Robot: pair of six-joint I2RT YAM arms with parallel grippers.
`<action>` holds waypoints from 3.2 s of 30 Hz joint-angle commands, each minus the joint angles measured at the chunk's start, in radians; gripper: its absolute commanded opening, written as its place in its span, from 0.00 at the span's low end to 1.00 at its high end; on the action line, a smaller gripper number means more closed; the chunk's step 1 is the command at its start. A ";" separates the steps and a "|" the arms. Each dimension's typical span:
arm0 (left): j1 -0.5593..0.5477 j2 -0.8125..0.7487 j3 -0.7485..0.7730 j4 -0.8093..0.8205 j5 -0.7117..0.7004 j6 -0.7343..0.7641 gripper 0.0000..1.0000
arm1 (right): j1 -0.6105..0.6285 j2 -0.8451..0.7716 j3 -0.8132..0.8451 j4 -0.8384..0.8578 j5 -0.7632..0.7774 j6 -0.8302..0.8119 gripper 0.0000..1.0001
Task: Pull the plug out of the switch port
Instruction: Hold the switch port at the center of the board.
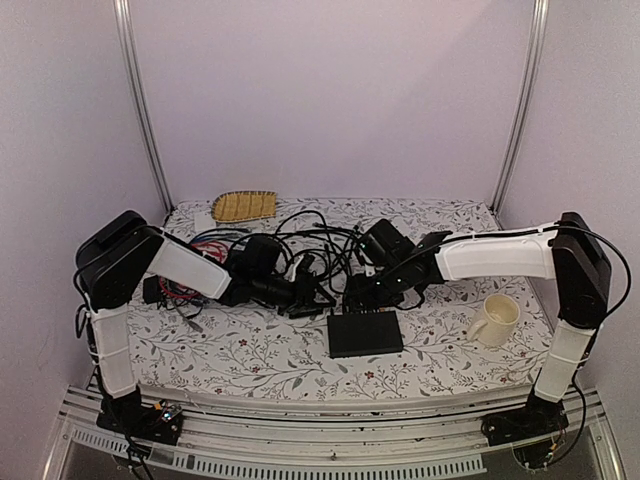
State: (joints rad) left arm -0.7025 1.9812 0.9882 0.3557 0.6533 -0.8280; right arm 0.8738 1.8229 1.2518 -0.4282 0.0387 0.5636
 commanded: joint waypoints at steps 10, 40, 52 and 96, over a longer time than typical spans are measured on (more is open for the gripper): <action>-0.027 0.066 0.081 -0.127 -0.110 0.056 0.58 | -0.035 0.102 0.101 -0.038 -0.007 -0.041 0.57; -0.054 0.070 0.092 -0.173 -0.211 0.076 0.49 | -0.069 0.288 0.274 -0.140 0.046 -0.093 0.39; -0.055 0.080 0.101 -0.173 -0.210 0.084 0.48 | -0.073 0.317 0.299 -0.152 0.063 -0.097 0.32; -0.055 0.122 0.120 -0.176 -0.177 0.093 0.37 | -0.096 0.331 0.273 -0.150 0.016 -0.110 0.09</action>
State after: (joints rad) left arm -0.7444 2.0632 1.0973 0.2157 0.4644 -0.7494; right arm 0.7822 2.1380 1.5471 -0.5705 0.0685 0.4633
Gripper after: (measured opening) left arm 0.397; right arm 0.101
